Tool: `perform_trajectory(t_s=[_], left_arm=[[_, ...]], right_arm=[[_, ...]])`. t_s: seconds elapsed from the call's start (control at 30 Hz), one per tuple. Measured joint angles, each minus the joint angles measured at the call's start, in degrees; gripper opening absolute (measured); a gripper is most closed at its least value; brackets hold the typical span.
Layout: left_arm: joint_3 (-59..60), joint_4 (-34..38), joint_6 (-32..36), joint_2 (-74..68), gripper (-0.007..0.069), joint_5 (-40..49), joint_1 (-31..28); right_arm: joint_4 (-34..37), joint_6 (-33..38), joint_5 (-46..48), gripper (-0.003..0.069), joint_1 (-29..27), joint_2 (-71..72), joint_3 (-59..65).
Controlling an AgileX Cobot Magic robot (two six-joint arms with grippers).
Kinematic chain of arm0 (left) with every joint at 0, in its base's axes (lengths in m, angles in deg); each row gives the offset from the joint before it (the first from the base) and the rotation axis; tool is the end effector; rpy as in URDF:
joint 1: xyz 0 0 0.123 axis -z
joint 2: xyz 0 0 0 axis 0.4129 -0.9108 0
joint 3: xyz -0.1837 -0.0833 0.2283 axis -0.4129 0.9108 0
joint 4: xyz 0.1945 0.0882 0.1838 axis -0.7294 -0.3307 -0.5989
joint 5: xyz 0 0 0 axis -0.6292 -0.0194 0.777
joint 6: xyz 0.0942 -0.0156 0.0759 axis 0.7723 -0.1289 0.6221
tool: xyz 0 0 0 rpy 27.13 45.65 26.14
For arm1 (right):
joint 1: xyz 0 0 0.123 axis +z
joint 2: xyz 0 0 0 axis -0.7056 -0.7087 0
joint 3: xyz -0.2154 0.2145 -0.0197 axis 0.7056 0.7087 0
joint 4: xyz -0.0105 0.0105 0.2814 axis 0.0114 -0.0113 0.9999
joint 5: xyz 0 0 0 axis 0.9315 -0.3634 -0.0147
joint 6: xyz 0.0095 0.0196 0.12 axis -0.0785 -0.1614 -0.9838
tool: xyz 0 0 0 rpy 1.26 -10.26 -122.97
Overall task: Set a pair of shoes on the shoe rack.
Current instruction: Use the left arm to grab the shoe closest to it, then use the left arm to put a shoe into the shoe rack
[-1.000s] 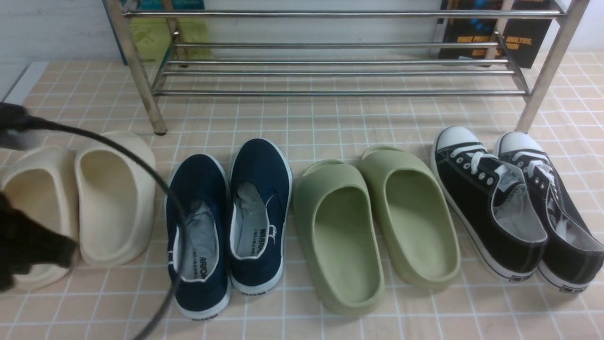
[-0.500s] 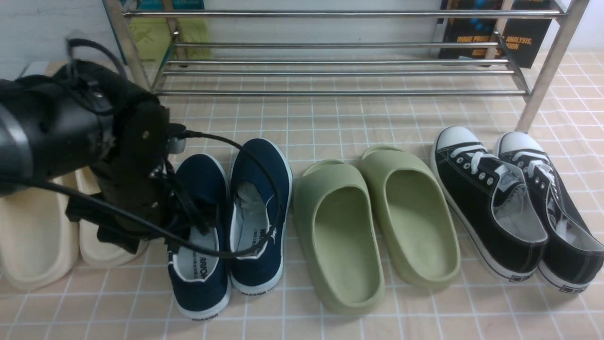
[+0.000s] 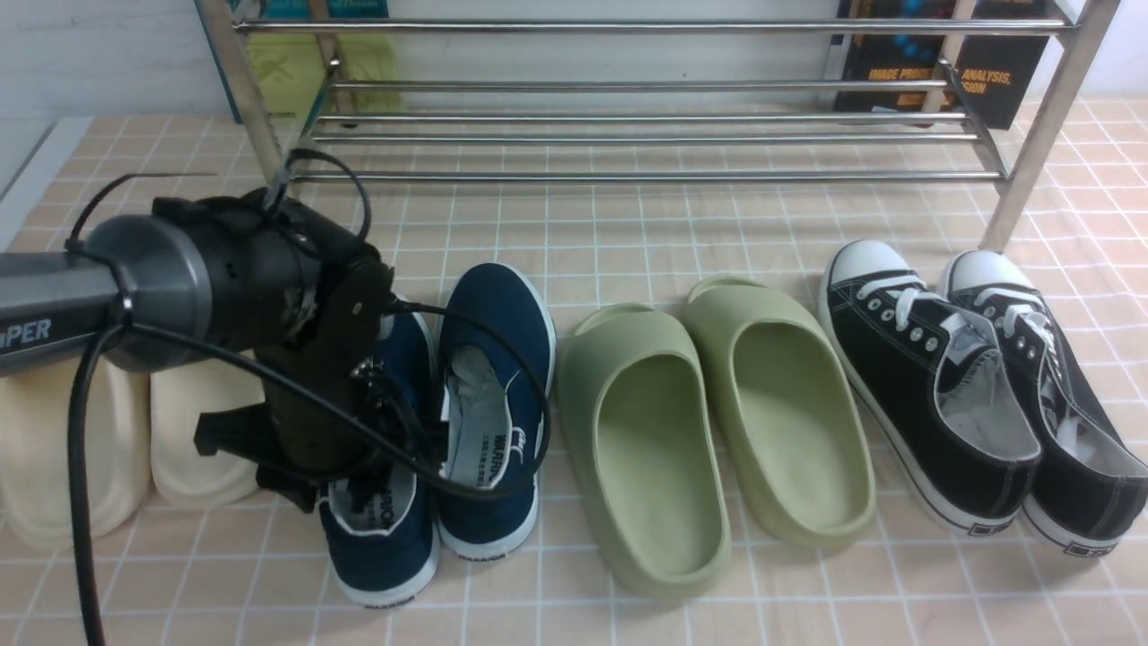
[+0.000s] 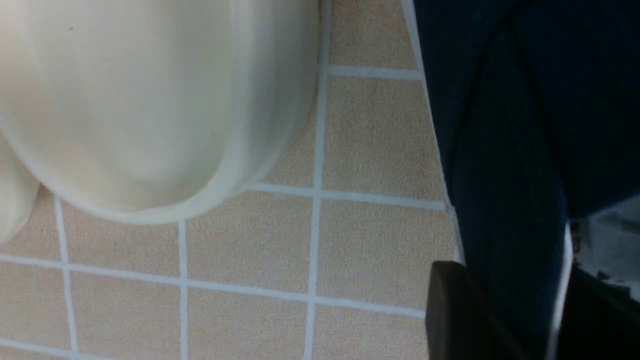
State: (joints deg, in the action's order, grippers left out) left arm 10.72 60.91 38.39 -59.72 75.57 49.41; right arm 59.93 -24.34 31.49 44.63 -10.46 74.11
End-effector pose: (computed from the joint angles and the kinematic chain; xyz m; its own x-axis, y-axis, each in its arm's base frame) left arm 0.3342 -0.1296 0.1543 -0.9766 0.0056 -0.2151 -0.0195 0.9932 0.1146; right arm 0.0932 -0.0053 0.1662 -0.2720 0.1165 -0.9552 0.0749 0.9922 0.0997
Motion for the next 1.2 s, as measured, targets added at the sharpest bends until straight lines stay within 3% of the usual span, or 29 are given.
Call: perform_trajectory(t_s=[0.17,0.47,0.6,0.9,1.2], left_arm=[[0.0,0.0,1.6,1.8,0.0041,0.8,0.0],[-1.4,0.6,5.3,14.9,0.0036,5.1,-0.1],[-6.7,4.5,8.6,17.3,0.0036,4.8,-2.1],[-18.7,22.5,24.5,5.7,0.0038,3.1,-13.3],[-34.9,24.4,27.4,-9.9,0.0039,-0.5,-15.3]], right_arm=[[0.0,0.0,0.0,0.0239,0.0,0.0,0.0],[0.0,0.0,0.0,0.0239,0.0,0.0,0.0],[0.0,0.0,0.0,0.0239,0.0,0.0,0.0],[0.0,0.0,0.0,0.0239,0.0,0.0,0.0],[0.0,0.0,0.0,0.0239,0.0,0.0,0.0]])
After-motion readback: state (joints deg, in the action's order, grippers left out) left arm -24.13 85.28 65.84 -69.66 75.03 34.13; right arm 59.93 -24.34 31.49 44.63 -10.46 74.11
